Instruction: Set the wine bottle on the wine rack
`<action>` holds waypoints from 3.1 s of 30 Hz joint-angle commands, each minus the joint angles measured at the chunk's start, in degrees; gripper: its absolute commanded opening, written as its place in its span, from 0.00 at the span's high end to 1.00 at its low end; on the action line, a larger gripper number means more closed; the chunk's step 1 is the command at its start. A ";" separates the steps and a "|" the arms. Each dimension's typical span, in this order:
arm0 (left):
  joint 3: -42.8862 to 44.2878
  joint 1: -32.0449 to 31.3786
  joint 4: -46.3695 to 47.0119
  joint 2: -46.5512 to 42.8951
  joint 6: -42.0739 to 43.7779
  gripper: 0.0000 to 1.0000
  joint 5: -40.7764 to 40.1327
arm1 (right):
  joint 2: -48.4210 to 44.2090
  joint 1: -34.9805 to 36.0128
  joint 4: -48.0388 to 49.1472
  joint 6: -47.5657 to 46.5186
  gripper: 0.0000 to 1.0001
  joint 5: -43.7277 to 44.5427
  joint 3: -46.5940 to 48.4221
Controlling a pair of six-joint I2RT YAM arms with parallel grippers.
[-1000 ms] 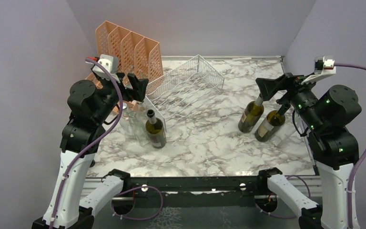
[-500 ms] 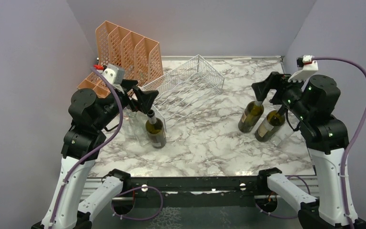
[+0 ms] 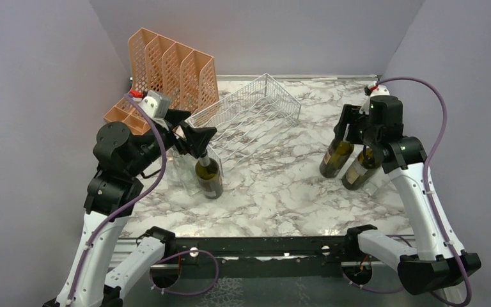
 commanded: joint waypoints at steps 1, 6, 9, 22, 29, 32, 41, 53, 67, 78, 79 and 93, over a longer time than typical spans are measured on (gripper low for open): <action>-0.47 -0.26 1.58 1.04 -1.37 0.01 -2.31 | -0.22 -0.28 4.13 -1.36 0.32 1.97 -2.02; -1.09 -0.22 3.05 3.02 -1.47 0.01 -3.44 | 0.06 -0.29 5.53 -2.38 0.51 1.28 -4.39; -1.85 -0.20 5.61 3.96 -1.98 0.01 -3.25 | 0.28 -0.27 5.91 -2.94 0.65 1.28 -4.42; -6.20 -0.43 31.21 9.65 -12.14 0.01 14.54 | -1.61 -0.27 8.27 -5.25 0.99 -11.92 0.74; -7.08 -8.91 37.79 13.39 -12.68 0.01 19.20 | -2.51 -0.27 9.89 -2.16 0.99 -26.48 3.39; -7.89 -12.16 37.84 15.56 -10.08 0.01 18.82 | -2.02 -0.27 10.31 -1.18 0.99 -30.57 5.16; -9.36 -20.63 37.21 25.07 3.05 0.01 6.11 | 0.67 -0.27 13.40 7.49 0.99 -37.38 12.29; -5.84 -25.21 35.20 33.58 21.07 0.01 2.16 | 0.32 -0.28 18.46 16.93 0.99 -37.07 13.56; -3.02 -25.20 30.52 36.32 29.98 0.01 2.17 | 0.46 -0.27 18.07 17.90 0.99 -41.71 14.00; -4.47 -25.22 38.51 36.37 31.77 0.22 1.96 | -1.35 -0.27 18.20 18.10 0.99 -46.70 11.97; -4.49 -25.15 39.13 36.34 32.05 0.31 1.84 | -1.44 -0.27 18.07 17.89 0.99 -47.14 11.86; -0.66 -25.14 40.19 35.95 58.08 1.00 -0.47 | -2.72 -0.27 3.86 5.90 0.26 -38.82 17.38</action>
